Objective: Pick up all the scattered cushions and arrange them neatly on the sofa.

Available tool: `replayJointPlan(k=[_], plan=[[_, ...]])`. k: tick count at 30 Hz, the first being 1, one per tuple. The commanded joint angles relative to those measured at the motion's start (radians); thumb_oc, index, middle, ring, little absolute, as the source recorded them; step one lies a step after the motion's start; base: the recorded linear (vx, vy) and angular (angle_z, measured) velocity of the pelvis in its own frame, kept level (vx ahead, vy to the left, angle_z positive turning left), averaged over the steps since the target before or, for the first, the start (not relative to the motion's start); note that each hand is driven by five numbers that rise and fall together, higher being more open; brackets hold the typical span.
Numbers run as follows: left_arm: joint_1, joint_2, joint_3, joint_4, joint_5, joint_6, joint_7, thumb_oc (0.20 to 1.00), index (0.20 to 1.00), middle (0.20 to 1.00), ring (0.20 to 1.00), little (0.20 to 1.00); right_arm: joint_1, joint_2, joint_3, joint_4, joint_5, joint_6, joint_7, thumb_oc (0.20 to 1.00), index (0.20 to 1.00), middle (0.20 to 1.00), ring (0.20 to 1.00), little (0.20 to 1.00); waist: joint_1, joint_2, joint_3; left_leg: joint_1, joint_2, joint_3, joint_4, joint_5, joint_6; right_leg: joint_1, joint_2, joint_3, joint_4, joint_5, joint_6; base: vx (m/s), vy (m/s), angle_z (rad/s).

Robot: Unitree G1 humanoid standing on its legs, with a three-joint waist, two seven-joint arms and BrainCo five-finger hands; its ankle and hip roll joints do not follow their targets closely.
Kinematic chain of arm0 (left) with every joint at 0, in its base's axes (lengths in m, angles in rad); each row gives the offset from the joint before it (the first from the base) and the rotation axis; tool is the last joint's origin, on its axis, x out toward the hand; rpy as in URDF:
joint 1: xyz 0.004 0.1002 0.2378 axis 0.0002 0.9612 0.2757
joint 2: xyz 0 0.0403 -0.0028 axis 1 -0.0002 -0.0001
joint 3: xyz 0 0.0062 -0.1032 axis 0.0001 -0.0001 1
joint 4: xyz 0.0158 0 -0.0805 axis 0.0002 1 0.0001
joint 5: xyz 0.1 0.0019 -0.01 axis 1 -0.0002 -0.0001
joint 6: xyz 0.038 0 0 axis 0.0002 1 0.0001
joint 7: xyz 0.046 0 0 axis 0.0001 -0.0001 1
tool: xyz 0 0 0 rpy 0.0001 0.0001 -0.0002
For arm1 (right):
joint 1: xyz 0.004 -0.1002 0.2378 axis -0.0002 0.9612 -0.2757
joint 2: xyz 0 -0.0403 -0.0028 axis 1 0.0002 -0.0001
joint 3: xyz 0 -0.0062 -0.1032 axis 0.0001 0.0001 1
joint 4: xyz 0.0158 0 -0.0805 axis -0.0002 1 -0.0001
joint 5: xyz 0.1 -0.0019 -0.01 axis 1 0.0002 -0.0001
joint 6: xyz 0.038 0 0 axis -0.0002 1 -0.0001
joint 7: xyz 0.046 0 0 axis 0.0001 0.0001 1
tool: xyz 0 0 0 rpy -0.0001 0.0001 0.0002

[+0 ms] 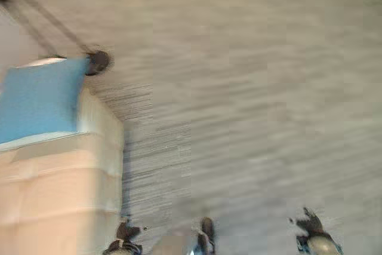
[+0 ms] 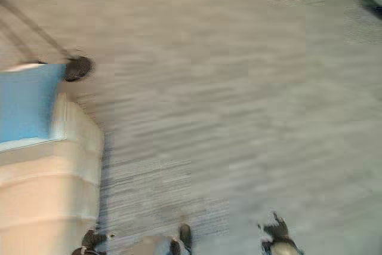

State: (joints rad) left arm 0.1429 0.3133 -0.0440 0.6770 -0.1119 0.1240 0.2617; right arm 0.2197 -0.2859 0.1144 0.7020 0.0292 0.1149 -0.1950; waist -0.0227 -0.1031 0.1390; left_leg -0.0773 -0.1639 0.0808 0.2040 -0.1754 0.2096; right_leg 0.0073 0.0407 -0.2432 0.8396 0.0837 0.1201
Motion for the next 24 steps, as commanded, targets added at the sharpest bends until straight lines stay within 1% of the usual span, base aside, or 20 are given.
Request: replayJointPlan(k=[1,2,3,4,6,7,8,9,10,11,12,14,15,16,17,18,20,21,22,24], plan=[[-0.074,-0.018,-0.028,0.019,-0.02,-0.032,0.008,1.0,1.0,1.0,1.0,1.0,-0.229,-0.054,-0.038,0.026,-0.008,-0.024,-0.007,1.0,1.0,1.0,1.0,1.0,0.05,0.089,0.029,0.075,0.041,-0.032,-0.291,0.156,-0.119,-0.082,-0.163,0.125,-0.174,-0.018,0.023,0.47,0.257,0.8],[-0.083,-0.019,-0.03,0.027,-0.021,-0.032,0.009,1.0,1.0,1.0,1.0,1.0,-0.219,-0.052,-0.041,0.026,-0.006,-0.023,-0.009,1.0,1.0,1.0,1.0,1.0,0.049,0.108,0.053,0.112,0.049,-0.043,-0.291,0.14,-0.115,-0.153,-0.176,0.097,-0.176,-0.107,-0.009,0.33,0.147,0.63],[-0.087,-0.02,-0.03,0.03,-0.021,-0.032,0.009,1.0,1.0,1.0,1.0,1.0,-0.215,-0.051,-0.042,0.026,-0.004,-0.023,-0.011,1.0,1.0,1.0,1.0,1.0,0.048,0.119,0.064,0.133,0.058,-0.049,-0.291,0.132,-0.12,-0.171,-0.172,0.07,-0.238,-0.154,-0.021,0.32,0.05,0.36],[-0.092,-0.022,-0.029,0.032,-0.023,-0.036,0.01,1.0,1.0,1.0,1.0,1.0,-0.212,-0.049,-0.044,0.025,-0.002,-0.024,-0.01,1.0,1.0,1.0,1.0,1.0,0.051,0.133,0.073,0.151,0.073,-0.052,-0.291,0.122,-0.13,-0.188,-0.16,0.041,-0.354,-0.184,-0.03,0.27,-0.021,0.37],[-0.091,-0.021,-0.023,0.032,-0.025,-0.037,0.009,1.0,1.0,1.0,1.0,1.0,-0.212,-0.049,-0.047,0.024,0.0,-0.021,-0.014,1.0,1.0,1.0,1.0,1.0,0.05,0.135,0.088,0.177,0.083,-0.059,-0.29,0.113,-0.142,-0.193,-0.115,0.062,-0.542,-0.155,-0.015,0.27,-0.086,0.5],[-0.096,-0.022,-0.023,0.04,-0.017,-0.037,0.008,1.0,1.0,1.0,1.0,1.0,-0.211,-0.047,-0.049,0.029,0.006,-0.022,-0.017,1.0,1.0,1.0,1.0,1.0,0.047,0.13,0.088,0.184,0.082,-0.064,-0.291,0.106,-0.151,-0.182,-0.086,0.09,-0.698,-0.115,-0.002,0.4,-0.18,0.88],[-0.102,-0.015,-0.018,0.043,-0.002,-0.033,0.0,1.0,1.0,1.0,1.0,1.0,-0.207,-0.047,-0.059,0.026,0.002,-0.015,-0.021,1.0,1.0,1.0,1.0,1.0,0.04,0.119,0.082,0.195,0.082,-0.075,-0.291,0.091,-0.17,-0.176,-0.079,0.112,-0.865,-0.049,0.023,0.43,-0.202,0.96],[-0.101,-0.015,-0.016,0.043,0.004,-0.035,-0.002,1.0,1.0,1.0,1.0,1.0,-0.205,-0.044,-0.064,0.023,0.0,-0.013,-0.024,1.0,1.0,1.0,1.0,1.0,0.039,0.112,0.075,0.205,0.083,-0.077,-0.291,0.083,-0.177,-0.179,-0.073,0.117,-0.902,-0.028,0.029,0.44,-0.189,1.29],[-0.099,-0.014,-0.018,0.039,0.012,-0.035,-0.003,1.0,1.0,1.0,1.0,1.0,-0.198,-0.045,-0.068,0.018,-0.005,-0.011,-0.027,1.0,1.0,1.0,1.0,1.0,0.036,0.112,0.07,0.217,0.086,-0.084,-0.291,0.077,-0.18,-0.172,-0.073,0.111,-0.897,-0.017,0.03,0.4,-0.171,1.29],[-0.096,-0.019,-0.021,0.046,0.019,-0.034,-0.007,1.0,1.0,1.0,1.0,1.0,-0.19,-0.042,-0.071,0.023,-0.002,-0.014,-0.026,1.0,1.0,1.0,1.0,1.0,0.032,0.111,0.056,0.233,0.09,-0.099,-0.291,0.068,-0.186,-0.152,-0.071,0.109,-0.904,-0.025,0.023,0.38,-0.172,1.46],[-0.094,-0.022,-0.023,0.047,0.019,-0.038,-0.006,1.0,1.0,1.0,1.0,1.0,-0.186,-0.039,-0.07,0.026,0.005,-0.019,-0.025,1.0,1.0,1.0,1.0,1.0,0.031,0.108,0.049,0.24,0.094,-0.105,-0.286,0.064,-0.186,-0.143,-0.068,0.117,-0.906,-0.013,0.009,0.4,-0.203,1.46],[-0.096,-0.035,-0.027,0.068,0.001,-0.042,-0.008,1.0,1.0,1.0,1.0,1.0,-0.186,-0.047,-0.068,0.054,0.017,-0.029,-0.028,1.0,1.0,1.0,1.0,1.0,0.022,0.111,0.028,0.244,0.113,-0.123,-0.241,0.045,-0.202,-0.112,-0.056,0.122,-0.909,-0.027,-0.009,0.37,-0.234,0.8],[-0.097,-0.04,-0.029,0.079,-0.007,-0.043,-0.013,1.0,1.0,1.0,1.0,1.0,-0.186,-0.05,-0.068,0.06,0.025,-0.034,-0.03,1.0,1.0,1.0,1.0,1.0,0.021,0.111,0.019,0.236,0.119,-0.127,-0.197,0.049,-0.213,-0.096,-0.052,0.121,-0.907,-0.037,-0.017,0.24,-0.169,0.2],[-0.097,-0.04,-0.029,0.079,-0.007,-0.043,-0.013,1.0,1.0,1.0,1.0,1.0,-0.186,-0.05,-0.068,0.06,0.026,-0.034,-0.03,1.0,1.0,1.0,1.0,1.0,0.019,0.111,0.019,0.233,0.119,-0.129,-0.192,0.047,-0.213,-0.096,-0.052,0.119,-0.907,-0.037,-0.017,0.26,-0.196,0.42],[-0.098,-0.046,-0.038,0.087,-0.011,-0.041,-0.02,1.0,1.0,1.0,1.0,1.0,-0.187,-0.058,-0.061,0.061,0.031,-0.039,-0.027,1.0,1.0,1.0,1.0,1.0,0.019,0.11,0.015,0.196,0.121,-0.126,-0.073,0.065,-0.234,-0.055,-0.048,0.106,-0.924,-0.052,-0.03,0.22,-0.191,0.43],[-0.098,-0.047,-0.039,0.087,-0.017,-0.043,-0.021,1.0,1.0,1.0,1.0,1.0,-0.189,-0.061,-0.059,0.055,0.04,-0.042,-0.022,1.0,1.0,1.0,1.0,1.0,0.022,0.11,0.019,0.176,0.118,-0.125,-0.016,0.086,-0.244,-0.033,-0.045,0.104,-0.927,-0.065,-0.037,0.25,-0.228,0.62],[-0.102,-0.048,-0.042,0.083,-0.027,-0.045,-0.024,1.0,1.0,1.0,1.0,1.0,-0.192,-0.063,-0.047,0.058,0.04,-0.044,-0.015,1.0,1.0,1.0,1.0,1.0,0.026,0.103,0.031,0.114,0.116,-0.106,0.134,0.115,-0.259,0.003,-0.045,0.093,-0.927,-0.087,-0.055,0.12,-0.155,0.29],[-0.101,-0.049,-0.042,0.085,-0.029,-0.044,-0.024,1.0,1.0,1.0,1.0,1.0,-0.192,-0.063,-0.047,0.06,0.041,-0.041,-0.016,1.0,1.0,1.0,1.0,1.0,0.025,0.102,0.032,0.099,0.121,-0.094,0.159,0.113,-0.259,0.013,-0.045,0.089,-0.927,-0.095,-0.058,0.09,-0.13,0.13],[-0.106,-0.052,-0.046,0.093,-0.038,-0.043,-0.023,1.0,1.0,1.0,1.0,1.0,-0.194,-0.062,-0.049,0.061,0.042,-0.036,-0.019,1.0,1.0,1.0,1.0,1.0,0.021,0.097,0.036,0.078,0.136,-0.051,0.154,0.11,-0.254,0.028,-0.055,0.072,-0.927,-0.106,-0.06,0.07,-0.073,0.05],[-0.106,-0.053,-0.046,0.094,-0.038,-0.042,-0.023,1.0,1.0,1.0,1.0,1.0,-0.197,-0.061,-0.049,0.068,0.043,-0.033,-0.02,1.0,1.0,1.0,1.0,1.0,0.022,0.095,0.038,0.071,0.142,-0.034,0.139,0.099,-0.248,0.036,-0.06,0.07,-0.927,-0.11,-0.06,0.09,-0.047,0.07]])
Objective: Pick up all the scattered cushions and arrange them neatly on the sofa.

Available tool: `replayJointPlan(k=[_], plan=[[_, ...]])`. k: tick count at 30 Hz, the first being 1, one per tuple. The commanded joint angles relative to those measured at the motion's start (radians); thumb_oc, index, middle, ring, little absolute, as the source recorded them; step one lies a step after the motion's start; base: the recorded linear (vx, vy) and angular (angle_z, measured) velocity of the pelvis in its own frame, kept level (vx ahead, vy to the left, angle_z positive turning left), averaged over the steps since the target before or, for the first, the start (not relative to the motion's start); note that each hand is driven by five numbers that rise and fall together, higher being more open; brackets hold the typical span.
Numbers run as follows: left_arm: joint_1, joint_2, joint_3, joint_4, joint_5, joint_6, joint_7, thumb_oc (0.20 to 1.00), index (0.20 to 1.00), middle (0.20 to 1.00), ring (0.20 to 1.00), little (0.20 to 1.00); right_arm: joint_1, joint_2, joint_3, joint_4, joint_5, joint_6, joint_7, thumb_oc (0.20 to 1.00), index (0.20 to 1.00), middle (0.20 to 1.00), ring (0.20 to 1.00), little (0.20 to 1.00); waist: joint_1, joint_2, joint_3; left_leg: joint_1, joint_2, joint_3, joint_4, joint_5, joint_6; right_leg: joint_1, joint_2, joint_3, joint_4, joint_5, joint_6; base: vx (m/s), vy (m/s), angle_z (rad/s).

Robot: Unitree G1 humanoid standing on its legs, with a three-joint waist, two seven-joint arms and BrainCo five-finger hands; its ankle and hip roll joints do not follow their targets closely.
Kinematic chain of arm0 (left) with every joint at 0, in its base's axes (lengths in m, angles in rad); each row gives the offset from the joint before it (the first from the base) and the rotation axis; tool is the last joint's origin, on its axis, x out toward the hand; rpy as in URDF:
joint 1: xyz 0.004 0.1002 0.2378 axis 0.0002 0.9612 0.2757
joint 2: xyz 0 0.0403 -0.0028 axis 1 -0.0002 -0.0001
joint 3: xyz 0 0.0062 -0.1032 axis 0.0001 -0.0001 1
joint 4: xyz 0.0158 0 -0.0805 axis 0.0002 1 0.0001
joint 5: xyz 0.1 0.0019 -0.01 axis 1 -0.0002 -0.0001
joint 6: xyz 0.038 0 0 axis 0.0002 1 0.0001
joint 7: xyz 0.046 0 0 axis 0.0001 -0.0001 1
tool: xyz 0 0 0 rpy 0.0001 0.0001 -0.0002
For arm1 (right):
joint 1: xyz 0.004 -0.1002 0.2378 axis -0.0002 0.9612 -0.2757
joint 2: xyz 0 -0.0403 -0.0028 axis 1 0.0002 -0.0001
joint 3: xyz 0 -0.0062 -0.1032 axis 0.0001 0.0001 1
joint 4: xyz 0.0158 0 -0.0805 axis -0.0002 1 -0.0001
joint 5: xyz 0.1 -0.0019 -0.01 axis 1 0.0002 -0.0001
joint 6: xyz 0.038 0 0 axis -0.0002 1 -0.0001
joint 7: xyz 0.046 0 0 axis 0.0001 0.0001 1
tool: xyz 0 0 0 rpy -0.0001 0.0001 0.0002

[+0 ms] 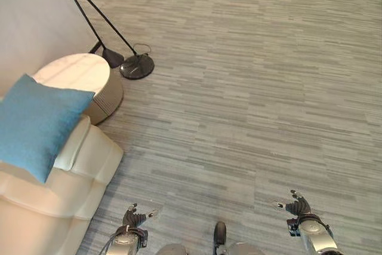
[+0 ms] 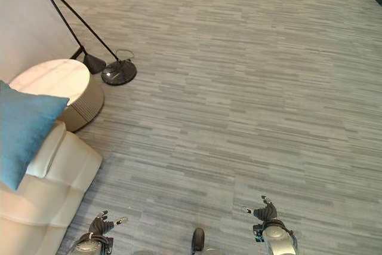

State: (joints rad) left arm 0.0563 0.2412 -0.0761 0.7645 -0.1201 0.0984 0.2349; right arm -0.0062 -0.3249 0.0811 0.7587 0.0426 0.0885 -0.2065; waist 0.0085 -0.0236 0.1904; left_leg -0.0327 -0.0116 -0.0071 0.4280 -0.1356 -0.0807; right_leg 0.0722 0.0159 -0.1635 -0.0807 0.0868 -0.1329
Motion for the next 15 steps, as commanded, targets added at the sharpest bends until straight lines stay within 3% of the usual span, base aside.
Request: replayJointPlan(k=[1,4,5,6,7,9,12,15], plan=[[-0.013,0.019,-0.017,0.005,-0.019,-0.013,0.006,1.0,1.0,1.0,1.0,1.0,0.034,-0.016,-0.02,0.012,0.033,-0.001,-0.007,1.0,1.0,1.0,1.0,1.0,-0.013,0.007,-0.023,0.027,0.001,0.103,-0.231,0.014,0.064,-0.02,-0.056,-0.039,-0.007,-0.128,0.203,0.14,-0.029,0.15],[-0.013,0.019,-0.022,0.012,-0.014,-0.01,0.009,1.0,1.0,1.0,1.0,1.0,0.031,-0.017,-0.014,0.013,0.023,0.001,-0.009,1.0,1.0,1.0,1.0,1.0,-0.014,0.01,-0.028,0.022,0.006,0.103,-0.344,0.056,0.059,-0.012,-0.056,-0.055,-0.007,-0.136,0.201,0.09,-0.01,0.26],[-0.011,0.016,-0.023,0.014,-0.016,-0.009,0.014,1.0,1.0,1.0,1.0,1.0,0.033,-0.016,-0.007,0.017,0.015,0.004,-0.01,1.0,1.0,1.0,1.0,1.0,-0.019,0.017,-0.028,-0.002,0.018,0.11,-0.414,0.13,0.046,-0.007,-0.052,-0.073,-0.007,-0.142,0.198,0.14,0.016,0.52],[-0.014,0.017,-0.03,0.022,-0.005,-0.001,0.017,1.0,1.0,1.0,1.0,1.0,0.039,-0.013,0.001,0.027,-0.001,0.007,-0.017,1.0,1.0,1.0,1.0,1.0,-0.033,0.02,-0.02,-0.058,0.047,0.199,-0.515,0.192,0.025,0.022,-0.052,-0.121,-0.007,-0.172,0.187,0.15,0.023,0.63],[-0.017,0.017,-0.03,0.019,-0.006,0.0,0.016,1.0,1.0,1.0,1.0,1.0,0.037,-0.014,0.004,0.032,0.0,0.011,-0.017,1.0,1.0,1.0,1.0,1.0,-0.026,0.02,-0.015,-0.056,0.048,0.198,-0.511,0.208,0.022,0.031,-0.051,-0.122,-0.007,-0.169,0.184,0.2,0.04,0.99],[-0.022,0.018,-0.024,0.033,-0.003,0.003,0.015,1.0,1.0,1.0,1.0,1.0,0.034,-0.01,0.011,0.042,-0.009,0.017,-0.018,1.0,1.0,1.0,1.0,1.0,-0.03,0.02,-0.011,-0.067,0.072,0.279,-0.515,0.22,0.001,0.055,-0.049,-0.154,-0.007,-0.18,0.189,0.18,0.064,1.17],[-0.009,0.021,-0.016,0.043,-0.005,0.006,0.014,1.0,1.0,1.0,1.0,1.0,0.031,-0.001,0.021,0.042,-0.025,0.025,-0.012,1.0,1.0,1.0,1.0,1.0,-0.024,0.018,-0.023,-0.052,0.095,0.335,-0.515,0.246,-0.004,0.093,-0.05,-0.192,-0.006,-0.194,0.192,0.24,0.128,0.48],[0.004,0.021,-0.013,0.051,-0.002,0.011,0.018,1.0,1.0,1.0,1.0,1.0,0.035,0.02,0.026,0.041,-0.031,0.025,-0.012,1.0,1.0,1.0,1.0,1.0,-0.018,0.009,-0.053,-0.048,0.098,0.348,-0.515,0.253,0.0,0.118,-0.061,-0.228,-0.007,-0.213,0.2,0.29,0.201,0.69]])
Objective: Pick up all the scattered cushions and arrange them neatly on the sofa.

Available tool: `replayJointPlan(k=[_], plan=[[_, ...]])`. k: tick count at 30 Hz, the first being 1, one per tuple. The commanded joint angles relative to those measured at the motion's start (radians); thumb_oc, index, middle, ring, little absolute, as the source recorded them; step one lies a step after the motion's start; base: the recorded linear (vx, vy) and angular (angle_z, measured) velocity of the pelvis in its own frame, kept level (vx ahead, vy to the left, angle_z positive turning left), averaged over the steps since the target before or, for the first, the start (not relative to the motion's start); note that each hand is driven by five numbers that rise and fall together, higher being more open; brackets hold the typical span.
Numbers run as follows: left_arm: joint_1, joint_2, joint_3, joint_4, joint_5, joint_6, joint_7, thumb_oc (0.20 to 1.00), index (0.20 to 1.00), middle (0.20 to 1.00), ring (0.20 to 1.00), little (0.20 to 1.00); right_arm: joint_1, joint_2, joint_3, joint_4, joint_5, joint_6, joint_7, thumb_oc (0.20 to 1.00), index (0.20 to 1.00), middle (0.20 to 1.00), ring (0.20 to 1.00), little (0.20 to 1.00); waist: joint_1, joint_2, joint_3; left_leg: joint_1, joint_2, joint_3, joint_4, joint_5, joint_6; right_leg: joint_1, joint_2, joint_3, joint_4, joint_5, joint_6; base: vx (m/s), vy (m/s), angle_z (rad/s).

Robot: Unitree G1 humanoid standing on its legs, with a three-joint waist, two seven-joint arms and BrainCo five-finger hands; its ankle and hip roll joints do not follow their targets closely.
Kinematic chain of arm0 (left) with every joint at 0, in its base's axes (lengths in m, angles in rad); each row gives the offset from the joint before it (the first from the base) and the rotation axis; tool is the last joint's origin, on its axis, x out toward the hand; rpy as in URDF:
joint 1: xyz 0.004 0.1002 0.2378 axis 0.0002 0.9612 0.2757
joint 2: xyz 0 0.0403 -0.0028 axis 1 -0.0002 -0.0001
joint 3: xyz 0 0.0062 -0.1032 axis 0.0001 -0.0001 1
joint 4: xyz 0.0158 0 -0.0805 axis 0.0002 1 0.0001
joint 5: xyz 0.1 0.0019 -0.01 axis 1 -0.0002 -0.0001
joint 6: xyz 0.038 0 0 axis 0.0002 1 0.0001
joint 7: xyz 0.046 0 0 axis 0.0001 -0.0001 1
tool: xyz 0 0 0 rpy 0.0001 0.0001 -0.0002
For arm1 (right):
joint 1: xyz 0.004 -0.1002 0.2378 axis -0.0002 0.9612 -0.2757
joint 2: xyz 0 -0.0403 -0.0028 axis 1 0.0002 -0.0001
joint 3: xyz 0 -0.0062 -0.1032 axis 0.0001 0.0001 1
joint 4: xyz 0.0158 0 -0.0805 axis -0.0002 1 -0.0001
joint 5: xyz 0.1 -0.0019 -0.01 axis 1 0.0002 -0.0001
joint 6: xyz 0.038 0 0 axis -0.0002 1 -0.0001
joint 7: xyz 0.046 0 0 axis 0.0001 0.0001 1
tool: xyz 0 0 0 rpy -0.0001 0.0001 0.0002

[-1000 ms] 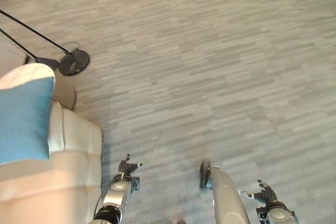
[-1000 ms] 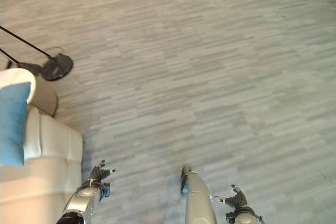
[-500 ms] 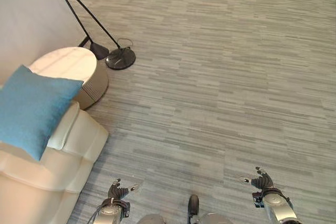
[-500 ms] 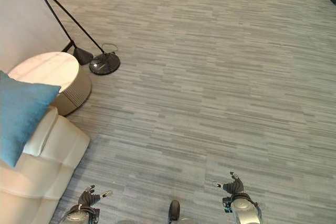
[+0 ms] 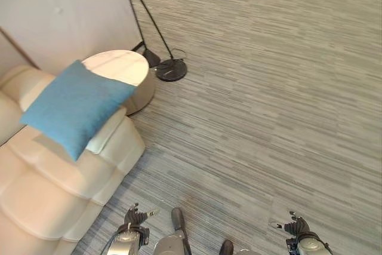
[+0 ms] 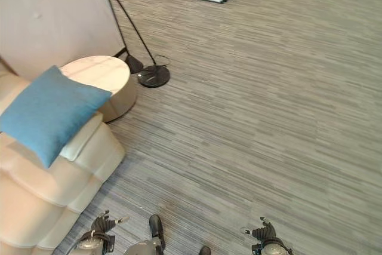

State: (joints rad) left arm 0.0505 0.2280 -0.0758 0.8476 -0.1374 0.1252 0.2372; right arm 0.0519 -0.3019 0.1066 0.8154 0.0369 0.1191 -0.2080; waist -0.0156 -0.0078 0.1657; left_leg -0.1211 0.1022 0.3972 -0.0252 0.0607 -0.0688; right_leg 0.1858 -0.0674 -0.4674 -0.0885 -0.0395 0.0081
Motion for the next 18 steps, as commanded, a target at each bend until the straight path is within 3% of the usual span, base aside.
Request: replayJointPlan(k=[1,3,6,10,11,12,14,16,18], plan=[[0.014,0.033,-0.012,-0.028,0.015,-0.016,0.014,1.0,1.0,1.0,1.0,1.0,-0.029,0.0,0.007,-0.012,-0.029,-0.004,-0.007,1.0,1.0,1.0,1.0,1.0,0.014,-0.014,-0.038,0.046,-0.028,-0.063,-0.062,0.04,-0.002,0.012,0.01,0.074,0.001,-0.087,0.065,0.3,0.254,0.65],[0.016,0.033,-0.012,-0.026,0.014,-0.015,0.015,1.0,1.0,1.0,1.0,1.0,-0.032,0.004,0.011,-0.007,-0.033,-0.003,-0.006,1.0,1.0,1.0,1.0,1.0,0.018,-0.019,-0.039,0.053,-0.035,-0.064,-0.062,0.033,0.004,0.018,0.001,0.073,0.004,-0.089,0.07,0.25,0.22,0.28],[0.014,0.043,-0.008,-0.008,0.014,-0.009,0.012,1.0,1.0,1.0,1.0,1.0,-0.041,0.03,0.021,0.013,-0.05,0.0,0.005,1.0,1.0,1.0,1.0,1.0,0.044,-0.046,-0.049,0.081,-0.088,-0.098,-0.051,-0.034,0.056,0.007,-0.074,0.052,0.161,-0.097,0.104,0.35,0.329,0.27],[0.01,0.058,-0.016,-0.029,0.016,-0.002,0.013,1.0,1.0,1.0,1.0,1.0,-0.059,0.036,0.026,-0.011,-0.057,0.005,0.007,1.0,1.0,1.0,1.0,1.0,0.034,-0.041,-0.012,0.136,-0.144,-0.146,-0.061,-0.09,0.119,-0.147,-0.176,0.102,0.53,0.05,0.139,0.2,0.315,0.65],[0.004,0.063,-0.024,-0.03,0.021,-0.002,0.013,1.0,1.0,1.0,1.0,1.0,-0.062,0.036,0.028,-0.02,-0.054,0.003,0.005,1.0,1.0,1.0,1.0,1.0,0.023,-0.032,0.006,0.149,-0.141,-0.166,-0.062,-0.097,0.123,-0.196,-0.15,0.154,0.572,0.038,0.128,0.14,0.176,0.72],[-0.003,0.064,-0.03,-0.027,0.026,-0.002,0.014,1.0,1.0,1.0,1.0,1.0,-0.067,0.035,0.03,-0.025,-0.052,0.002,0.003,1.0,1.0,1.0,1.0,1.0,0.014,-0.023,0.021,0.155,-0.136,-0.183,-0.062,-0.098,0.12,-0.257,-0.091,0.22,0.568,-0.016,0.112,0.13,0.1,0.63],[-0.007,0.066,-0.029,-0.021,0.025,-0.002,0.014,1.0,1.0,1.0,1.0,1.0,-0.067,0.031,0.03,-0.025,-0.045,0.001,0.0,1.0,1.0,1.0,1.0,1.0,0.013,-0.008,0.041,0.178,-0.133,-0.2,-0.062,-0.099,0.117,-0.295,-0.061,0.235,0.529,-0.055,0.095,0.18,0.056,0.55],[-0.01,0.064,-0.03,-0.014,0.032,-0.003,0.015,1.0,1.0,1.0,1.0,1.0,-0.071,0.029,0.026,-0.03,-0.037,0.002,-0.005,1.0,1.0,1.0,1.0,1.0,0.013,0.004,0.055,0.192,-0.127,-0.206,-0.061,-0.103,0.117,-0.31,-0.045,0.228,0.396,-0.037,0.085,0.18,0.009,0.6],[-0.023,0.061,-0.031,-0.003,0.039,-0.005,0.016,1.0,1.0,1.0,1.0,1.0,-0.072,0.032,0.016,-0.022,-0.018,0.002,-0.014,1.0,1.0,1.0,1.0,1.0,0.003,0.001,0.066,0.211,-0.14,-0.231,-0.061,-0.115,0.114,-0.337,0.012,0.344,0.191,0.029,0.108,0.23,-0.043,0.28]])
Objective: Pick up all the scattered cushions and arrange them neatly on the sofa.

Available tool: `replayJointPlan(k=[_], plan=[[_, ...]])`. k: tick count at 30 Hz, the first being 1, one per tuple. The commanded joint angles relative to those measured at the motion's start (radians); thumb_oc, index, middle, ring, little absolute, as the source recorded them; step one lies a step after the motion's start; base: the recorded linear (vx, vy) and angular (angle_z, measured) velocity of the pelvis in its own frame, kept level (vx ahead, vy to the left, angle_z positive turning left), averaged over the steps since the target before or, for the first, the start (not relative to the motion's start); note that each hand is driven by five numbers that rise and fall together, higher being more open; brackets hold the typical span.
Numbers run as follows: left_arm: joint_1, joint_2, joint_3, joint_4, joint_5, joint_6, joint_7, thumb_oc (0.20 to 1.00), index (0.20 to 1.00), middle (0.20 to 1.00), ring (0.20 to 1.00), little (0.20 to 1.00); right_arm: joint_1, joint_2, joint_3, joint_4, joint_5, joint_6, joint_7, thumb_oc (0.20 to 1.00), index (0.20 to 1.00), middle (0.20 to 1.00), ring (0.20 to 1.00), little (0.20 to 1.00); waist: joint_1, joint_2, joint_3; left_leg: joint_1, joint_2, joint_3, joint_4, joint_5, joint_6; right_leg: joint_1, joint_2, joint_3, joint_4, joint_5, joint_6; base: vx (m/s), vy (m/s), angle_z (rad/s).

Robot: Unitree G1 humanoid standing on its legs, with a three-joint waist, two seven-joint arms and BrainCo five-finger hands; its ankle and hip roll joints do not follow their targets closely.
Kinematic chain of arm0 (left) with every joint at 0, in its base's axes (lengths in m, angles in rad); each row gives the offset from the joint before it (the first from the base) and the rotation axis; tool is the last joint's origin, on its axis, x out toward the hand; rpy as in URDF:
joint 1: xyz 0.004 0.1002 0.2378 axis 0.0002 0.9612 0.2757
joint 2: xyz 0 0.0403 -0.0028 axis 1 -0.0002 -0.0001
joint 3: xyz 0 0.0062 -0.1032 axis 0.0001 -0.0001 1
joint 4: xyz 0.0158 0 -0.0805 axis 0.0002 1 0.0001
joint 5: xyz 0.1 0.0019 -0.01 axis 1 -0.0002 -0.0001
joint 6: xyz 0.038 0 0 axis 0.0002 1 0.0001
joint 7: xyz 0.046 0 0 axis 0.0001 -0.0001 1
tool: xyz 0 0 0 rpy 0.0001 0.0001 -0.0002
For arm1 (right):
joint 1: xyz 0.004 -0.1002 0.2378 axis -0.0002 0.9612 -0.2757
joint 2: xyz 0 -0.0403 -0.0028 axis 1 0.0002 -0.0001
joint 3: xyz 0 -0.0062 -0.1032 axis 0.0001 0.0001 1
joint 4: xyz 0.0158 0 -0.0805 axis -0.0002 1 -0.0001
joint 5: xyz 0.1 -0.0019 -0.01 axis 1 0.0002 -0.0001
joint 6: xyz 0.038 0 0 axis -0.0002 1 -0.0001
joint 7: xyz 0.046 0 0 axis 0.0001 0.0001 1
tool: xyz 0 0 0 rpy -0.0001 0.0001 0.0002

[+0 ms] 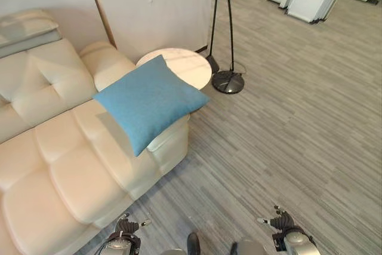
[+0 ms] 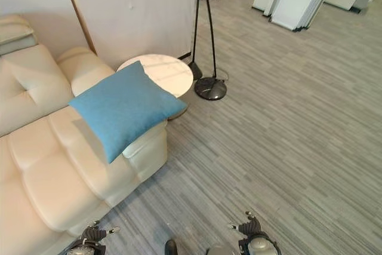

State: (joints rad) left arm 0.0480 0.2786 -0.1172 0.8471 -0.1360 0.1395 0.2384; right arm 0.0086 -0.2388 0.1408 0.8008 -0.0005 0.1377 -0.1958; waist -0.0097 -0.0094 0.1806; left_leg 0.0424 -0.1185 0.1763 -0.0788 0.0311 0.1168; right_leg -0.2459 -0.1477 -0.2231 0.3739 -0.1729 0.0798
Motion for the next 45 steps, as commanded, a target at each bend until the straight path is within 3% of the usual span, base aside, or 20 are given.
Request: replayJointPlan(k=[1,3,6,9,11,16,17,19,23,25,26,29,31,37,40,41,43,45], plan=[[-0.021,0.012,0.011,-0.003,0.043,-0.018,0.012,1.0,1.0,1.0,1.0,1.0,-0.025,-0.032,-0.022,-0.007,0.02,-0.015,-0.026,1.0,1.0,1.0,1.0,1.0,-0.003,0.0,0.053,0.056,0.077,-0.016,-0.008,-0.088,-0.075,0.095,0.099,0.127,-0.323,0.189,0.045,0.27,-0.071,0.01],[-0.031,0.011,0.02,0.0,0.043,-0.025,0.012,1.0,1.0,1.0,1.0,1.0,-0.019,-0.031,-0.031,-0.002,0.023,-0.015,-0.027,1.0,1.0,1.0,1.0,1.0,-0.008,-0.008,0.051,0.067,0.071,-0.038,-0.008,-0.096,-0.085,0.073,0.107,0.177,-0.442,0.242,0.066,0.34,-0.126,0.34],[-0.032,0.006,0.026,-0.001,0.035,-0.03,0.014,1.0,1.0,1.0,1.0,1.0,-0.011,-0.032,-0.041,0.001,0.019,-0.012,-0.028,1.0,1.0,1.0,1.0,1.0,-0.016,-0.009,0.046,0.102,0.07,-0.079,-0.007,-0.123,-0.093,0.054,0.1,0.181,-0.461,0.266,0.082,0.32,-0.135,0.57],[-0.019,-0.006,0.029,0.0,0.019,-0.034,0.018,1.0,1.0,1.0,1.0,1.0,-0.007,-0.039,-0.036,0.016,0.013,-0.017,-0.02,1.0,1.0,1.0,1.0,1.0,-0.016,-0.008,0.016,0.147,0.083,-0.105,0.014,-0.165,-0.098,0.101,0.104,0.166,-0.458,0.287,0.065,0.45,-0.231,0.57],[-0.005,-0.015,0.038,0.007,-0.012,-0.035,0.015,1.0,1.0,1.0,1.0,1.0,-0.005,-0.05,-0.025,0.019,0.009,-0.019,-0.013,1.0,1.0,1.0,1.0,1.0,-0.021,0.002,-0.002,0.16,0.115,-0.119,0.064,-0.181,-0.115,0.115,0.117,0.143,-0.415,0.251,0.044,0.46,-0.304,0.1],[-0.002,-0.031,0.047,0.009,-0.083,-0.046,0.013,1.0,1.0,1.0,1.0,1.0,-0.022,-0.078,-0.008,0.016,0.019,-0.03,-0.007,1.0,1.0,1.0,1.0,1.0,-0.002,-0.004,0.017,0.015,0.135,-0.132,0.428,-0.061,-0.159,0.218,0.127,0.091,-0.417,0.189,-0.011,0.31,-0.284,0.44],[-0.007,-0.031,0.043,0.006,-0.089,-0.048,0.013,1.0,1.0,1.0,1.0,1.0,-0.026,-0.082,-0.007,0.016,0.022,-0.032,-0.006,1.0,1.0,1.0,1.0,1.0,0.0,-0.007,0.028,-0.034,0.142,-0.114,0.517,-0.046,-0.162,0.236,0.125,0.075,-0.418,0.176,-0.023,0.19,-0.245,0.08],[-0.013,-0.024,0.038,-0.007,-0.097,-0.044,0.013,1.0,1.0,1.0,1.0,1.0,-0.025,-0.092,-0.004,0.016,0.018,-0.025,-0.008,1.0,1.0,1.0,1.0,1.0,0.006,-0.016,0.039,-0.08,0.178,-0.048,0.575,-0.044,-0.155,0.265,0.126,0.043,-0.412,0.137,-0.046,0.22,-0.257,0.21],[-0.01,-0.026,0.028,-0.001,-0.075,-0.036,0.006,1.0,1.0,1.0,1.0,1.0,-0.016,-0.097,-0.011,0.018,0.021,-0.013,-0.011,1.0,1.0,1.0,1.0,1.0,0.006,-0.027,0.045,-0.16,0.137,-0.016,0.428,-0.116,-0.136,0.31,0.115,-0.007,-0.414,0.1,-0.048,0.18,-0.134,0.59],[-0.001,-0.025,0.026,0.002,-0.057,-0.03,0.007,1.0,1.0,1.0,1.0,1.0,-0.009,-0.093,-0.007,0.013,0.02,-0.014,-0.014,1.0,1.0,1.0,1.0,1.0,0.004,-0.023,0.039,-0.168,0.114,-0.011,0.267,-0.07,-0.134,0.325,0.125,-0.026,-0.412,0.089,-0.045,0.22,-0.057,0.49],[0.003,-0.027,0.029,0.007,-0.053,-0.027,0.009,1.0,1.0,1.0,1.0,1.0,-0.007,-0.089,-0.003,0.014,0.016,-0.015,-0.015,1.0,1.0,1.0,1.0,1.0,0.006,-0.012,0.039,-0.169,0.11,-0.015,0.169,-0.003,-0.151,0.335,0.139,-0.031,-0.41,0.081,-0.046,0.22,-0.023,0.35],[0.008,-0.025,0.033,0.012,-0.036,-0.02,0.009,1.0,1.0,1.0,1.0,1.0,-0.006,-0.087,0.008,0.018,0.0,-0.014,-0.015,1.0,1.0,1.0,1.0,1.0,0.0,-0.002,0.038,-0.174,0.117,0.011,0.012,0.078,-0.178,0.366,0.159,-0.05,-0.412,0.059,-0.053,0.23,0.009,0.3],[0.019,-0.026,0.042,0.026,-0.041,-0.019,0.003,1.0,1.0,1.0,1.0,1.0,-0.002,-0.081,0.015,0.026,-0.007,-0.012,-0.007,1.0,1.0,1.0,1.0,1.0,0.009,-0.001,0.032,-0.139,0.125,0.035,-0.008,0.099,-0.182,0.407,0.169,-0.047,-0.416,0.048,-0.051,0.29,0.068,0.34],[0.039,-0.034,0.048,0.055,-0.047,-0.016,0.006,1.0,1.0,1.0,1.0,1.0,0.006,-0.055,0.023,0.031,-0.021,-0.009,0.002,1.0,1.0,1.0,1.0,1.0,0.014,-0.019,-0.008,-0.1,0.11,0.027,-0.008,0.077,-0.16,0.453,0.148,-0.053,-0.403,0.001,-0.041,0.26,0.116,-0.02],[0.037,-0.032,0.049,0.072,-0.049,-0.014,0.006,1.0,1.0,1.0,1.0,1.0,0.009,-0.041,0.029,0.04,-0.029,-0.013,0.008,1.0,1.0,1.0,1.0,1.0,0.02,-0.035,-0.017,-0.069,0.089,0.026,-0.007,0.037,-0.142,0.445,0.114,-0.056,-0.291,-0.03,-0.018,0.28,0.211,0.03],[0.027,-0.029,0.051,0.078,-0.053,-0.01,0.01,1.0,1.0,1.0,1.0,1.0,0.0,-0.031,0.039,0.033,-0.04,-0.012,0.015,1.0,1.0,1.0,1.0,1.0,0.017,-0.036,-0.004,-0.043,0.078,0.023,-0.008,0.003,-0.113,0.338,0.061,-0.066,-0.06,-0.01,0.015,0.06,0.24,0.01],[0.014,-0.022,0.042,0.071,-0.046,-0.008,0.014,1.0,1.0,1.0,1.0,1.0,-0.014,-0.029,0.041,0.005,-0.043,-0.01,0.015,1.0,1.0,1.0,1.0,1.0,-0.003,-0.03,0.022,-0.027,0.069,0.025,-0.008,-0.007,-0.088,0.24,0.026,-0.041,0.11,0.088,0.042,0.05,0.24,0.17],[0.001,-0.017,0.031,0.076,-0.04,-0.01,0.013,1.0,1.0,1.0,1.0,1.0,-0.02,-0.022,0.046,-0.005,-0.041,-0.012,0.014,1.0,1.0,1.0,1.0,1.0,-0.012,-0.021,0.034,-0.018,0.075,0.012,-0.008,-0.017,-0.086,0.167,0.037,0.011,0.159,0.073,0.026,0.06,0.103,0.52]])
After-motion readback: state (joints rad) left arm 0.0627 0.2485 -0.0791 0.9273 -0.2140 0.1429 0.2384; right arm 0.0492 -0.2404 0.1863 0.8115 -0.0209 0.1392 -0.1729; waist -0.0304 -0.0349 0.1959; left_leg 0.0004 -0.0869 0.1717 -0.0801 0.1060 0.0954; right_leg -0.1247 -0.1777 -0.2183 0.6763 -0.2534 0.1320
